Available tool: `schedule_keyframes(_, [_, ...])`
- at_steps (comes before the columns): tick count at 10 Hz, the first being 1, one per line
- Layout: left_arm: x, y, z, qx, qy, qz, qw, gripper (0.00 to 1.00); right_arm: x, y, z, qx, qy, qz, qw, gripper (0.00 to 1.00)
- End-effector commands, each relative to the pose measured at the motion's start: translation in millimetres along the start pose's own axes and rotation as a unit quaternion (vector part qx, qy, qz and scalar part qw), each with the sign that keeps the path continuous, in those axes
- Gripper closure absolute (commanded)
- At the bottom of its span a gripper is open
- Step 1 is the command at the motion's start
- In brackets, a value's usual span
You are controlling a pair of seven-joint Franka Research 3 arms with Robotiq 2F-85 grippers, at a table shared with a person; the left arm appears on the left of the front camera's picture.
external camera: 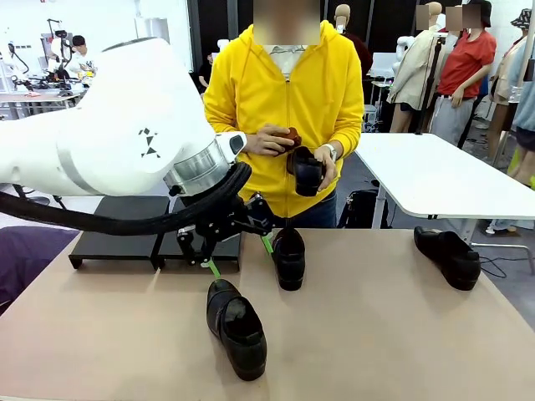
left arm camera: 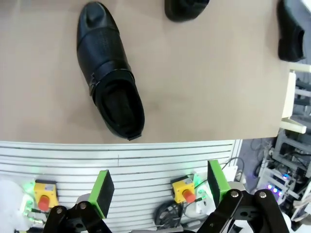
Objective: Organize the shoes by placing them on the stand.
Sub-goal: Place the Shoe from the middle of the table onto the Shoes Stand.
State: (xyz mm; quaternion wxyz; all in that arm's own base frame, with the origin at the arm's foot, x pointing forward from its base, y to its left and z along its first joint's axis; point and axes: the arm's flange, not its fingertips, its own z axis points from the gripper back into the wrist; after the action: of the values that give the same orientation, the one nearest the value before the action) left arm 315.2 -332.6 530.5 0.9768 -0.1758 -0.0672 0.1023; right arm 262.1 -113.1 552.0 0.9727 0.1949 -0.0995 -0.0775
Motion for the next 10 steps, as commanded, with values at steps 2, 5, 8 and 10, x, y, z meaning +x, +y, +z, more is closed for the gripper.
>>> schedule_keyframes(2, [-13.4,6.0,2.9,0.004,0.006,-0.013,1.000,0.00,-0.4,-0.3,1.1,0.008,0.001,-0.001,1.000,0.00])
schedule_keyframes(5, [-9.0,-15.6,-17.0,0.029,0.005,-0.001,1.000,0.00,-0.4,-0.3,1.1,0.008,0.001,-0.001,1.000,0.00])
schedule_keyframes(8, [4.0,-34.1,-80.2,0.042,0.007,-0.012,0.999,0.00,-0.4,-0.3,1.1,0.008,0.001,-0.001,1.000,0.00])
schedule_keyframes(10, [19.8,-30.3,-110.0,0.048,-0.010,0.003,0.999,0.00,-0.4,-0.3,1.1,0.008,0.001,-0.001,1.000,0.00])
